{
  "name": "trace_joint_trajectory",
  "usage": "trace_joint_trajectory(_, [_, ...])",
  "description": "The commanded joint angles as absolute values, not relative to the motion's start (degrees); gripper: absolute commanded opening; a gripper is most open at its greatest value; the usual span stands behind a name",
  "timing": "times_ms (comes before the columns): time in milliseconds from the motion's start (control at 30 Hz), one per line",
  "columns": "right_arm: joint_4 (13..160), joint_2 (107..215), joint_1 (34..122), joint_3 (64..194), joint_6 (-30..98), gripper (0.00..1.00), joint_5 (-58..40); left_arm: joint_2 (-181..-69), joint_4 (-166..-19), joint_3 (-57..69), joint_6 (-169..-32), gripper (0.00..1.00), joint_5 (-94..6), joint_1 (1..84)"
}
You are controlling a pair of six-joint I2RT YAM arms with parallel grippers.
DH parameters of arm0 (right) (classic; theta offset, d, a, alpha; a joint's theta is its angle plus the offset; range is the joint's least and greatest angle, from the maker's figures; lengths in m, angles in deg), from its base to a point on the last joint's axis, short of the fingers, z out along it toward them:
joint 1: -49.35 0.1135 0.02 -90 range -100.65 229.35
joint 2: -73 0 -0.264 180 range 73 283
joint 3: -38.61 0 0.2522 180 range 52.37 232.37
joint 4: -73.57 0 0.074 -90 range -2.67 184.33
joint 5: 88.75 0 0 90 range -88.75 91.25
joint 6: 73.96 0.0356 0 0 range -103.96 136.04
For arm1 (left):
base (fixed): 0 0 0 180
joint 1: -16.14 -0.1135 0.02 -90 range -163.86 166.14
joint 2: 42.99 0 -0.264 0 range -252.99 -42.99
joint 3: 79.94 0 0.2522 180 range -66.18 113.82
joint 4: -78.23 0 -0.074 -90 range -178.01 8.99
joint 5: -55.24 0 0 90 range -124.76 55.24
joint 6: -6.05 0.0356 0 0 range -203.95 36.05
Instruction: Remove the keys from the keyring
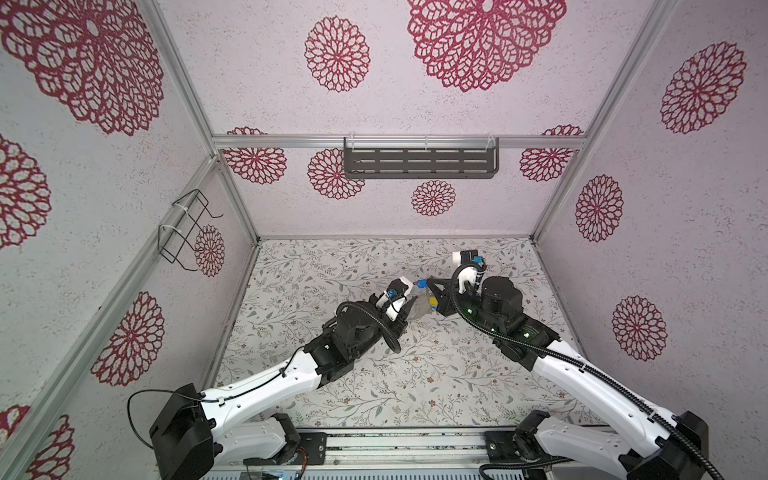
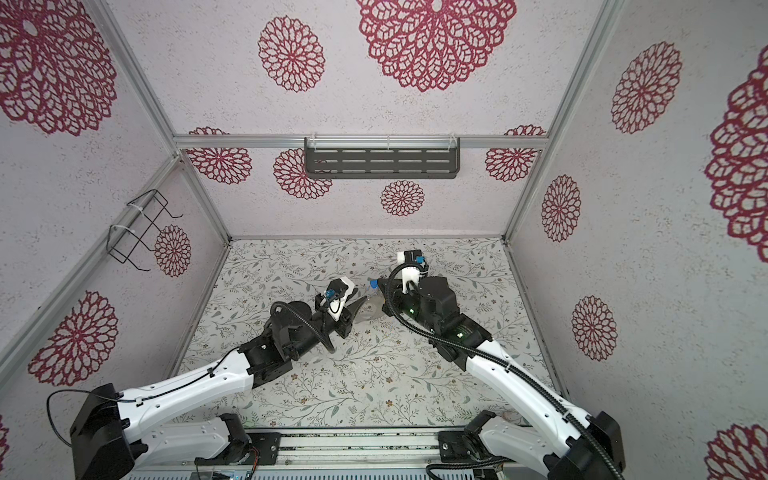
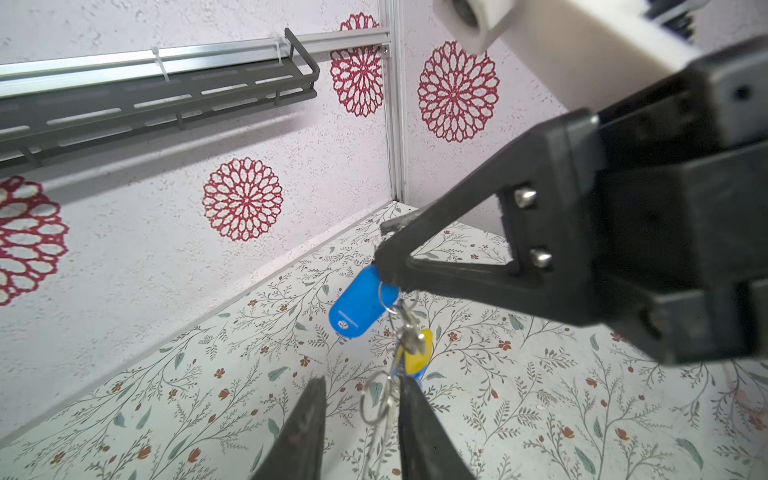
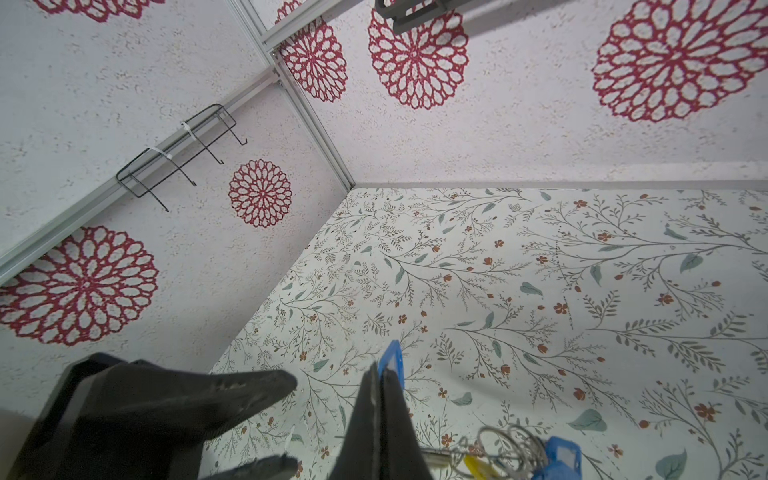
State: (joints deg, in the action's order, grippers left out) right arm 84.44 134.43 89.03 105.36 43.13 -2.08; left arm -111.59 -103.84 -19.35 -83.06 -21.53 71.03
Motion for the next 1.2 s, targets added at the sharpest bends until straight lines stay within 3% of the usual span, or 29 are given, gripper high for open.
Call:
trace_joint_trajectory(0, [82.7, 133.8, 89.4, 108.7, 44.6, 0.00, 0.7, -110.5, -106.6, -19.4, -85.8, 0.30, -16.1, 74.6])
trace_joint_trajectory(267, [83.3, 134.0, 89.7, 110.0, 45.0, 0.00, 0.1, -117.5, -122.9, -24.8, -83.6, 0.28, -10.7, 74.9])
trace_joint_trajectory(1067, [83.0, 134.0, 91.8, 111.2, 44.3, 0.00, -3.3, -121.1, -115.5, -16.4, -76.8, 0.32, -16.2, 70.6])
trace_joint_trajectory(1167, [82.6, 134.0, 92.1, 111.1, 44.2, 0.00, -3.8, -121.0, -114.0, -15.9, -77.0, 0.26, -16.5, 69.7])
